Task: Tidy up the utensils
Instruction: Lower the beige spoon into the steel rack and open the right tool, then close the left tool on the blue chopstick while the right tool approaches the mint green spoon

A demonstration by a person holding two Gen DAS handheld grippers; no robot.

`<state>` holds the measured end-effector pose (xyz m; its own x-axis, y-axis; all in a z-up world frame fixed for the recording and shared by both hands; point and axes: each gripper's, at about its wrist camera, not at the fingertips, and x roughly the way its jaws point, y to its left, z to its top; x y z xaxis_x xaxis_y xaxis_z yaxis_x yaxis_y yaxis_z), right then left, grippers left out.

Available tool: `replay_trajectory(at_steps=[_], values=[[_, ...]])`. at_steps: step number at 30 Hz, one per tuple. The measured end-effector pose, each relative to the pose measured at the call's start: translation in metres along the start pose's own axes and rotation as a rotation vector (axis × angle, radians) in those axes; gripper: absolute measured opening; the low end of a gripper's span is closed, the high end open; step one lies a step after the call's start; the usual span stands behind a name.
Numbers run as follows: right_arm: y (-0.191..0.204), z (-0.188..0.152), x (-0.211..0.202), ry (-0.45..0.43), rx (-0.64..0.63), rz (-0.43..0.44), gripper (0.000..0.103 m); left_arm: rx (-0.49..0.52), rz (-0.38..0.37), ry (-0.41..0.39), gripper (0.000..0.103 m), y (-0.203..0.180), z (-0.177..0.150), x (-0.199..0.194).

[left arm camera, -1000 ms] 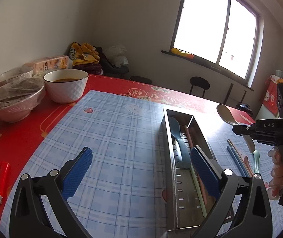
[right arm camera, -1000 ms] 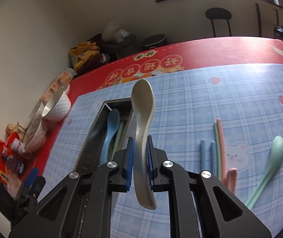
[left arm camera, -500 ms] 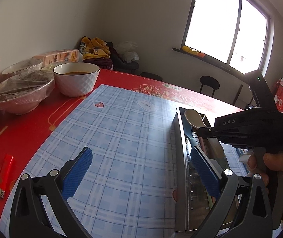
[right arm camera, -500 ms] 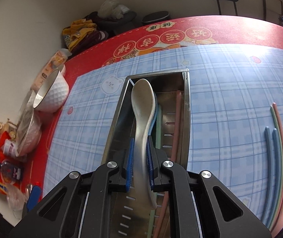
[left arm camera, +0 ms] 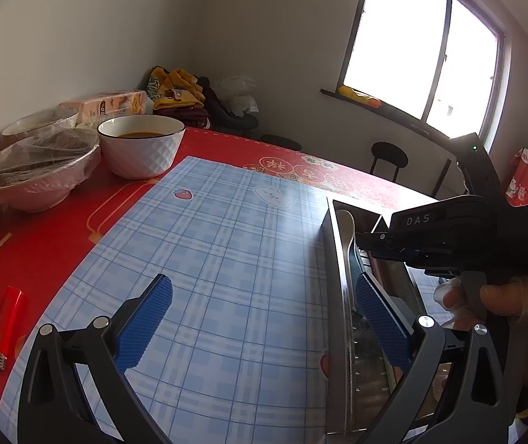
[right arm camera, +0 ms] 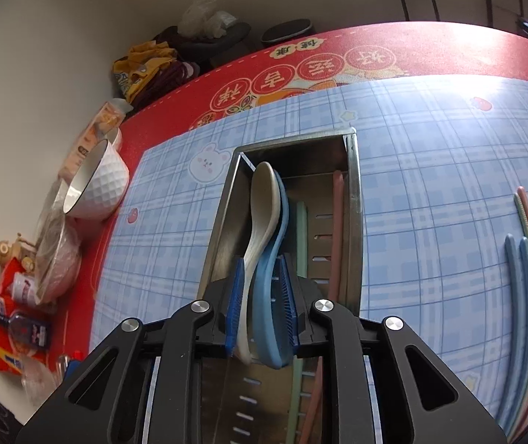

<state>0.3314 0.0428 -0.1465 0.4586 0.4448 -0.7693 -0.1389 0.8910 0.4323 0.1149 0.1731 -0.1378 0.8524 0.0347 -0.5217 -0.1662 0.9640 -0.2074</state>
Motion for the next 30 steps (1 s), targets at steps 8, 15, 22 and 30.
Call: replay_trajectory(at_steps=[8, 15, 22, 30], values=[[-0.029, -0.018, -0.063, -0.235, -0.288, -0.074, 0.047, 0.024, -0.003, -0.011, 0.097, -0.006, -0.002, 0.0], [-0.095, -0.03, -0.106, -0.293, -0.391, -0.068, 0.047, 0.049, -0.012, -0.002, 0.097, -0.01, -0.002, 0.005], [-0.162, -0.032, -0.138, -0.361, -0.373, -0.058, 0.047, 0.003, 0.037, 0.001, 0.097, -0.002, -0.001, 0.007], [-0.217, -0.024, -0.146, -0.364, -0.153, -0.1, 0.047, 0.022, 0.076, -0.075, 0.097, -0.062, 0.017, -0.042]])
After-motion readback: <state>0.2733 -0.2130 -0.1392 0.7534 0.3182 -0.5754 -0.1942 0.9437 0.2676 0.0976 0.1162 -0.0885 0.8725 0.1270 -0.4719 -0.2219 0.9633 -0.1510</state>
